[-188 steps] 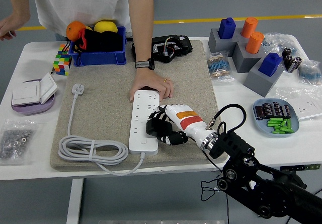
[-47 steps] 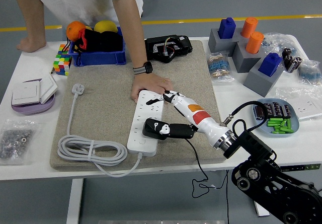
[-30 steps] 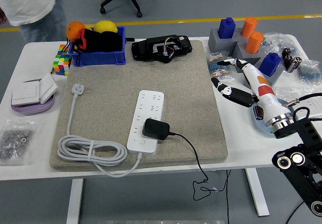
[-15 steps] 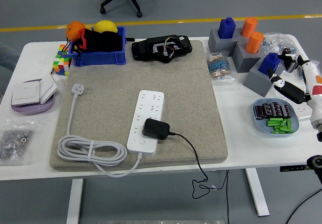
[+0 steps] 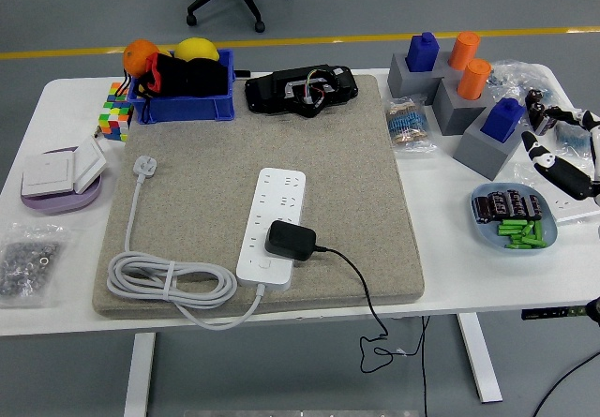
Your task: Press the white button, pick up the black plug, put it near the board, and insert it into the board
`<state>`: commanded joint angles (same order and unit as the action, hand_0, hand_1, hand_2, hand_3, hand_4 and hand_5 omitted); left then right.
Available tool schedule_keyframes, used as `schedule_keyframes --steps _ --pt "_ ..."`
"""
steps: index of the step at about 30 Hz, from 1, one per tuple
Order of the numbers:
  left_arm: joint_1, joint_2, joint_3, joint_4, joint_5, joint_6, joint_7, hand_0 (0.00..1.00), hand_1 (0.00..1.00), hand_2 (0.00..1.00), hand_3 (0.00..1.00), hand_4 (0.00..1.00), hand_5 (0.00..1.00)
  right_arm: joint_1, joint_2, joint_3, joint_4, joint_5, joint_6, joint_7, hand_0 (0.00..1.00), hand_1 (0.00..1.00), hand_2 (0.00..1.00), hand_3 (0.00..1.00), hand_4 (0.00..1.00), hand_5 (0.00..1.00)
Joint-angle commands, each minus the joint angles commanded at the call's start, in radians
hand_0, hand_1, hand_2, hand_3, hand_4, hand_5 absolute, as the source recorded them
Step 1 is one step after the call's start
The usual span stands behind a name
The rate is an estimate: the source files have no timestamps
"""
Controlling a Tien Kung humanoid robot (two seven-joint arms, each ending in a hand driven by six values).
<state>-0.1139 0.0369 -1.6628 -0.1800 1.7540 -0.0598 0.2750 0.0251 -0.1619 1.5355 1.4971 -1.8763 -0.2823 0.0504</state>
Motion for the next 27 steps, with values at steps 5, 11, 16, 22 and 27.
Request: schedule_keyframes --steps 5,11,16,22,27 --pt "0.012 0.003 0.005 0.000 0.000 -0.001 0.000 0.626 0.631 0.639 0.693 0.569 0.386 -0.011 0.007 0.001 -0.005 -0.004 0.000 -0.004 0.922 0.795 0.735 0.718 0.840 0.606" --pt "0.042 -0.001 -0.006 0.000 0.022 -0.005 0.004 0.626 0.631 0.638 0.695 0.570 0.387 -0.019 0.015 -0.004 -0.011 -0.011 0.001 -0.006 0.920 0.795 0.735 0.718 0.844 0.609" --pt "0.063 0.000 -0.004 0.000 0.025 -0.004 0.002 0.625 0.631 0.639 0.695 0.571 0.387 -0.045 0.021 0.014 0.003 -0.012 -0.002 -0.002 0.918 0.791 0.734 0.718 0.847 0.611" --pt "0.062 -0.006 0.009 0.000 0.006 -0.003 -0.002 0.626 0.631 0.639 0.695 0.571 0.388 -0.056 0.022 0.034 0.018 0.000 -0.003 0.005 0.917 0.789 0.733 0.716 0.848 0.610" --pt "0.074 -0.007 -0.007 0.000 0.028 -0.005 0.002 0.626 0.631 0.638 0.695 0.571 0.389 -0.066 0.027 0.040 0.026 0.003 0.004 0.008 0.915 0.784 0.731 0.715 0.847 0.608"
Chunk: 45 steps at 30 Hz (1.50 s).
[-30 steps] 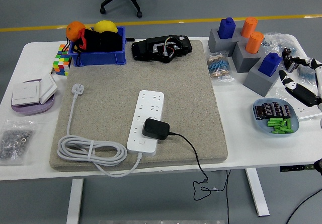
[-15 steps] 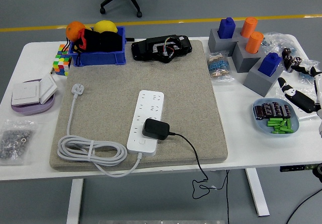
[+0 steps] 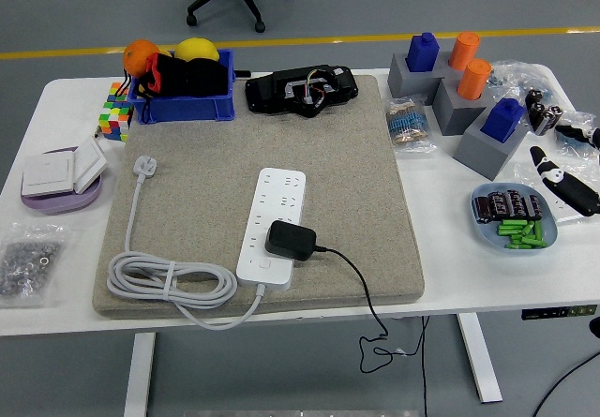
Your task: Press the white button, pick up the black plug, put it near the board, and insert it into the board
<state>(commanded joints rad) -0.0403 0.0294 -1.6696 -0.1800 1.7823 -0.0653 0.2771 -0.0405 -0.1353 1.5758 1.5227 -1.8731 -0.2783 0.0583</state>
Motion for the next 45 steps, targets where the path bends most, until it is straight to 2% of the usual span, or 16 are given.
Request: schedule_keyframes --steps 12,23,30,33,36,39,45 --pt "0.022 -0.002 -0.013 0.000 -0.001 0.004 -0.002 0.626 0.631 0.638 0.694 0.572 0.388 -0.030 0.024 0.033 0.015 0.004 0.001 0.001 0.910 0.782 0.729 0.709 0.853 0.613" --pt "0.007 0.007 -0.018 0.000 -0.003 0.007 -0.004 0.626 0.631 0.638 0.693 0.572 0.388 -0.022 0.034 0.043 0.007 0.003 0.001 -0.001 0.905 0.779 0.728 0.706 0.857 0.616" --pt "-0.011 0.003 -0.013 0.000 -0.018 0.008 -0.002 0.626 0.631 0.640 0.695 0.572 0.388 0.012 0.021 0.018 -0.005 0.004 0.008 -0.017 0.905 0.779 0.728 0.705 0.859 0.617" --pt "-0.011 -0.004 -0.088 0.000 0.050 0.010 0.009 0.626 0.632 0.639 0.693 0.572 0.387 0.027 0.003 -0.003 -0.019 0.009 0.022 -0.052 0.900 0.781 0.727 0.704 0.859 0.617" --pt "0.000 0.002 -0.029 0.000 -0.004 0.007 -0.002 0.626 0.632 0.639 0.693 0.572 0.387 0.030 -0.023 -0.028 -0.010 0.018 0.035 -0.065 0.900 0.781 0.727 0.704 0.859 0.617" --pt "0.007 0.001 -0.089 0.000 0.050 0.008 0.012 0.625 0.632 0.639 0.693 0.572 0.387 0.013 -0.004 -0.024 -0.008 0.012 0.034 -0.073 0.900 0.781 0.727 0.704 0.859 0.617" --pt "0.017 0.006 -0.114 0.000 0.065 0.014 0.007 0.625 0.632 0.639 0.693 0.572 0.387 -0.010 0.019 -0.013 0.006 0.008 0.028 -0.076 0.898 0.782 0.730 0.704 0.858 0.613"
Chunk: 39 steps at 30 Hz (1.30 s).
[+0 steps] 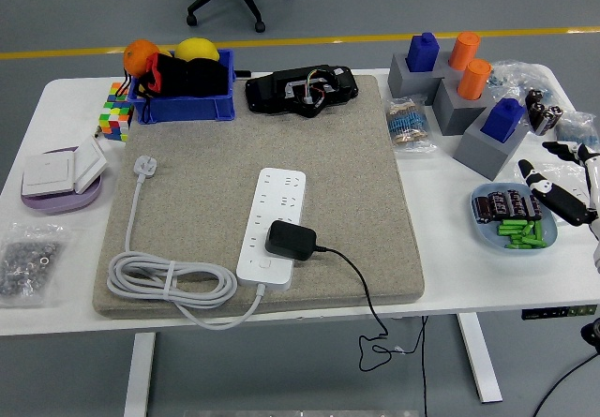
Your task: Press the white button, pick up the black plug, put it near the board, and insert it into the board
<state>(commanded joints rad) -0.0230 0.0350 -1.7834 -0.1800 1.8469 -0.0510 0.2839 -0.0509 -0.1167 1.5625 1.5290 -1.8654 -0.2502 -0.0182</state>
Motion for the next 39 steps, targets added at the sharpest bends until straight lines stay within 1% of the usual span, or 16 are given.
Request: schedule_keyframes --steps 1,5,12,13,14,18,19,22,23,26,29,33,37,39 --pt "-0.001 -0.001 0.009 0.000 -0.007 -0.001 0.000 0.627 0.631 0.639 0.695 0.572 0.387 -0.001 0.004 0.009 0.004 -0.002 0.000 -0.003 0.897 0.797 0.760 0.706 0.858 0.617" --pt "-0.002 -0.007 0.023 0.000 -0.022 -0.002 -0.001 0.627 0.631 0.639 0.695 0.572 0.387 -0.007 0.014 0.032 0.011 -0.007 0.001 -0.005 0.897 0.797 0.760 0.706 0.858 0.617" --pt "-0.002 -0.008 0.009 0.000 -0.006 -0.002 0.000 0.626 0.631 0.639 0.695 0.572 0.386 -0.012 0.020 0.061 0.017 -0.006 -0.004 -0.006 0.897 0.802 0.768 0.706 0.857 0.615" --pt "-0.004 -0.008 0.004 0.000 -0.002 -0.002 0.001 0.627 0.631 0.638 0.696 0.572 0.387 -0.011 0.019 0.063 0.017 -0.005 -0.002 -0.010 0.898 0.844 0.797 0.714 0.857 0.612" --pt "-0.004 -0.007 0.000 0.000 0.002 -0.002 0.002 0.627 0.631 0.638 0.696 0.572 0.387 -0.010 0.019 0.064 0.017 -0.006 -0.001 -0.013 0.898 0.844 0.797 0.714 0.857 0.612" --pt "-0.005 -0.002 -0.009 0.000 0.010 -0.001 0.001 0.627 0.631 0.638 0.696 0.572 0.387 -0.003 0.020 0.063 0.019 -0.012 0.008 -0.037 0.898 0.844 0.797 0.714 0.857 0.612" --pt "-0.006 -0.002 -0.015 0.000 0.014 0.000 0.001 0.627 0.631 0.639 0.695 0.572 0.386 -0.001 0.021 0.062 0.020 -0.016 0.012 -0.051 0.901 0.865 0.824 0.738 0.856 0.604" --pt "-0.010 0.000 -0.021 0.000 0.020 0.001 0.001 0.627 0.631 0.639 0.695 0.572 0.386 0.005 0.021 0.058 0.021 -0.027 0.023 -0.083 0.901 0.865 0.824 0.738 0.856 0.604" --pt "-0.013 0.000 -0.019 0.000 0.019 0.001 0.001 0.627 0.631 0.639 0.695 0.572 0.386 0.008 0.021 0.056 0.021 -0.026 0.024 -0.086 0.901 0.865 0.824 0.738 0.856 0.604" --pt "-0.045 0.004 0.018 0.000 -0.001 -0.005 0.003 0.627 0.631 0.638 0.701 0.572 0.385 0.036 0.017 0.052 0.014 -0.022 0.024 -0.085 0.900 0.855 0.810 0.725 0.853 0.602" --pt "-0.049 0.010 0.048 0.000 -0.022 -0.005 -0.003 0.627 0.631 0.638 0.701 0.572 0.385 0.038 0.000 0.039 0.015 -0.016 0.028 -0.083 0.900 0.855 0.810 0.725 0.853 0.602" --pt "-0.040 0.013 0.017 0.000 0.010 -0.004 0.001 0.627 0.631 0.639 0.702 0.573 0.383 0.024 0.001 0.044 0.021 -0.017 0.027 -0.083 0.898 0.846 0.802 0.723 0.851 0.599" --pt "-0.042 0.017 0.030 0.000 -0.003 -0.005 0.000 0.625 0.631 0.639 0.704 0.573 0.383 0.018 0.002 0.052 0.022 -0.017 0.030 -0.086 0.898 0.838 0.796 0.718 0.847 0.597" --pt "-0.045 0.020 0.041 0.000 -0.015 -0.006 0.000 0.625 0.631 0.639 0.704 0.573 0.383 0.020 -0.002 0.053 0.022 -0.021 0.039 -0.098 0.898 0.838 0.796 0.718 0.847 0.597"
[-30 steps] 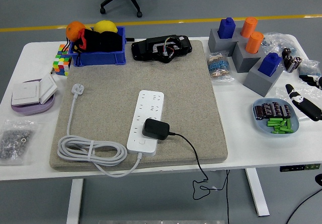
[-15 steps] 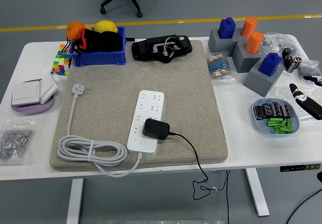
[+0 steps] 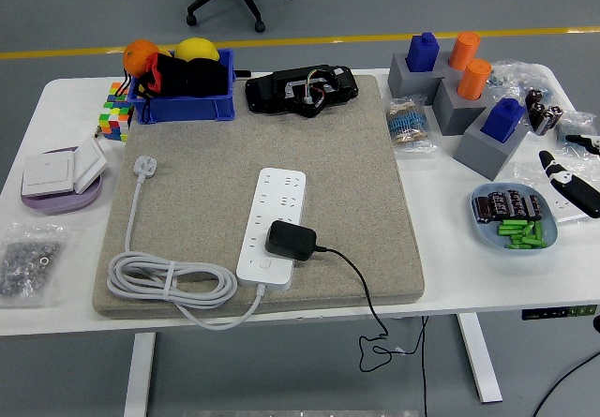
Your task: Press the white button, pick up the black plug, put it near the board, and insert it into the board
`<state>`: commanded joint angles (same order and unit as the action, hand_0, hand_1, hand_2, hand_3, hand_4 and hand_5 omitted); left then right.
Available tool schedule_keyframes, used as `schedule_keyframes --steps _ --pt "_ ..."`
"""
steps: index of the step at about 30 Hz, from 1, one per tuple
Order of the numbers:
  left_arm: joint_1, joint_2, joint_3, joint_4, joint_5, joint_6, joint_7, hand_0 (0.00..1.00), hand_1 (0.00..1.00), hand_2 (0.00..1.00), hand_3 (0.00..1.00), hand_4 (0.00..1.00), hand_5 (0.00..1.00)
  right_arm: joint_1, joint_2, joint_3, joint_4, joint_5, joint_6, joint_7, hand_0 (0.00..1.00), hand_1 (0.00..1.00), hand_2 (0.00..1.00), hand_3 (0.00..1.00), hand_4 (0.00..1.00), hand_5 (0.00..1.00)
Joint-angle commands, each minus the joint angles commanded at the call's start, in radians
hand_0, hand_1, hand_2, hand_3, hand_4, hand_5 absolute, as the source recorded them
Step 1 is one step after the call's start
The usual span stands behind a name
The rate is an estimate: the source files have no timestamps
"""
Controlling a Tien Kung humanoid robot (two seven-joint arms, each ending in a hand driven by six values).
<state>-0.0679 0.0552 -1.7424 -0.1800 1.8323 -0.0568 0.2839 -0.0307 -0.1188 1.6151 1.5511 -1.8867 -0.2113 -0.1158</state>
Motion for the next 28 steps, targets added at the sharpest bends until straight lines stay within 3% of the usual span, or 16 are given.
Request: schedule_keyframes --steps 3,9,10,28 --pt "-0.003 0.004 0.011 0.000 -0.015 0.001 -0.002 0.625 0.631 0.639 0.704 0.573 0.383 0.003 -0.003 0.001 0.002 -0.002 0.003 -0.004 0.898 0.838 0.796 0.718 0.847 0.597" --pt "0.007 0.007 -0.015 0.000 0.014 -0.002 0.002 0.626 0.631 0.639 0.702 0.574 0.388 0.003 -0.004 -0.008 -0.001 0.005 -0.049 0.102 0.898 0.836 0.791 0.719 0.845 0.590" --pt "0.009 0.008 -0.018 0.000 0.019 -0.003 0.004 0.627 0.631 0.638 0.699 0.573 0.385 0.004 -0.004 -0.008 -0.001 0.003 -0.050 0.104 0.900 0.807 0.757 0.704 0.844 0.582" --pt "0.023 0.007 0.021 0.000 -0.010 -0.005 0.006 0.627 0.631 0.639 0.701 0.575 0.386 -0.022 0.014 0.008 0.012 -0.021 -0.053 0.098 0.902 0.811 0.758 0.694 0.844 0.577"
